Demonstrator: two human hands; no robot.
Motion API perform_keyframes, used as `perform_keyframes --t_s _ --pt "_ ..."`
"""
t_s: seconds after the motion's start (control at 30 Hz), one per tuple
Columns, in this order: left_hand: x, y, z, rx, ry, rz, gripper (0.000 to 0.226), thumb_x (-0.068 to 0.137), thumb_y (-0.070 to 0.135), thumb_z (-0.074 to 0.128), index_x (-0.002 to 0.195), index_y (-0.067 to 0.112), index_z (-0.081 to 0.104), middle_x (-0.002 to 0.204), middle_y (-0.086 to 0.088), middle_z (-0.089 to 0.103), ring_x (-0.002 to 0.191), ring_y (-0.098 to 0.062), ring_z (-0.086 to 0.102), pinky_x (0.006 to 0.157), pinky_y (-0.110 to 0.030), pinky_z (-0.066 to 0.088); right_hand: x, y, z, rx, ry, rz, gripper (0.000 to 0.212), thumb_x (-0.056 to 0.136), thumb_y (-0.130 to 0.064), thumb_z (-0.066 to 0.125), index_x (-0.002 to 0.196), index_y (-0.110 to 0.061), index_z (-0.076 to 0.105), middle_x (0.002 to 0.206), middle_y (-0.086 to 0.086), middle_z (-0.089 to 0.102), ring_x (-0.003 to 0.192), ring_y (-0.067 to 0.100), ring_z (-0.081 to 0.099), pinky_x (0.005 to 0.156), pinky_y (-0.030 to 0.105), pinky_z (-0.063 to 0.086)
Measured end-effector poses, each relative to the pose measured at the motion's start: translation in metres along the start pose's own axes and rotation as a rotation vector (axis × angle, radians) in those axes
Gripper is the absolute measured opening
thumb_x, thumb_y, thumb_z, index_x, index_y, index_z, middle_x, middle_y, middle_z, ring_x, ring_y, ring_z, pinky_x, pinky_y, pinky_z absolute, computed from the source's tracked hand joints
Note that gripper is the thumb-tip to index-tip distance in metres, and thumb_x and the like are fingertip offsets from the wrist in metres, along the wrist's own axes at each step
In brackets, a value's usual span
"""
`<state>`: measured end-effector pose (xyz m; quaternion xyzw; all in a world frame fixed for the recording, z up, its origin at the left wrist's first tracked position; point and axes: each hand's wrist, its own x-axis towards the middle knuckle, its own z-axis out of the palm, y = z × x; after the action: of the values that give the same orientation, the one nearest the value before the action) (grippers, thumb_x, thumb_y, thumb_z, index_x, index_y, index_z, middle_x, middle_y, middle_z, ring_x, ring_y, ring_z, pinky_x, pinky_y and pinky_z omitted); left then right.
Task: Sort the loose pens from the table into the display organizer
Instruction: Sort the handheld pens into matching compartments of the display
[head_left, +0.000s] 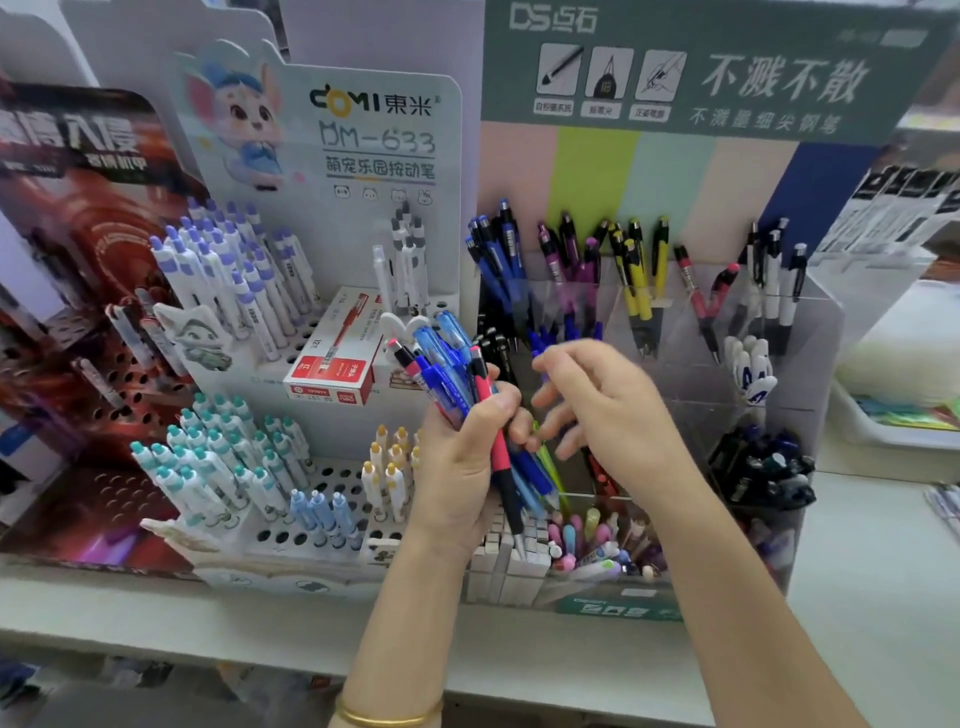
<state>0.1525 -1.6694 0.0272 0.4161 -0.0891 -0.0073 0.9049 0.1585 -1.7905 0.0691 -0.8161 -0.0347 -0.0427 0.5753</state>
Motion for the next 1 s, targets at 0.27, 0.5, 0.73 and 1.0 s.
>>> perform_keyframes --t_s 0.27,0.5,0.73,1.0 --pt "0.010 -0.011 0.036 0.365 0.055 0.290 0.013 0.086 0.013 0.060 0.089 0.002 0.053 0.071 -0.013 0.054 0.065 -0.021 0.054 0.066 -0.031 0.048 -0.044 0.024 0.015 0.912 0.101 0.340 0.045 0.100 -0.045 0.034 0.111 -0.017 0.067 0.105 0.005 0.073 0.094 0.018 0.071 0.070 0.032 0.057" --pt "0.004 -0.035 0.056 0.535 -0.072 0.153 0.024 0.076 0.013 0.070 0.097 0.003 0.062 0.086 -0.005 0.069 0.086 -0.016 0.068 0.082 -0.032 0.056 -0.024 0.026 0.021 1.479 0.179 0.206 0.024 0.073 -0.036 0.076 0.089 -0.021 0.066 0.079 -0.005 0.067 0.071 0.005 0.066 0.070 0.022 0.051" --pt "0.004 -0.034 0.053 0.607 -0.166 0.044 0.037 0.069 0.014 0.073 0.104 0.007 0.065 0.091 0.002 0.070 0.087 -0.006 0.066 0.076 -0.015 0.051 -0.027 0.023 0.020 1.570 0.157 0.190 0.032 0.044 -0.034 0.089 0.068 -0.017 0.076 0.071 -0.004 0.063 0.061 0.004 0.066 0.054 0.016 0.052" --pt "0.003 -0.033 0.053 0.513 -0.085 0.060 0.022 0.083 -0.001 0.067 0.099 0.010 0.058 0.084 -0.007 0.063 0.079 -0.012 0.064 0.074 -0.021 0.052 -0.028 0.031 0.015 1.406 0.240 0.421 0.028 0.079 -0.022 0.065 0.102 -0.008 0.073 0.099 0.007 0.072 0.091 0.019 0.069 0.080 0.033 0.053"
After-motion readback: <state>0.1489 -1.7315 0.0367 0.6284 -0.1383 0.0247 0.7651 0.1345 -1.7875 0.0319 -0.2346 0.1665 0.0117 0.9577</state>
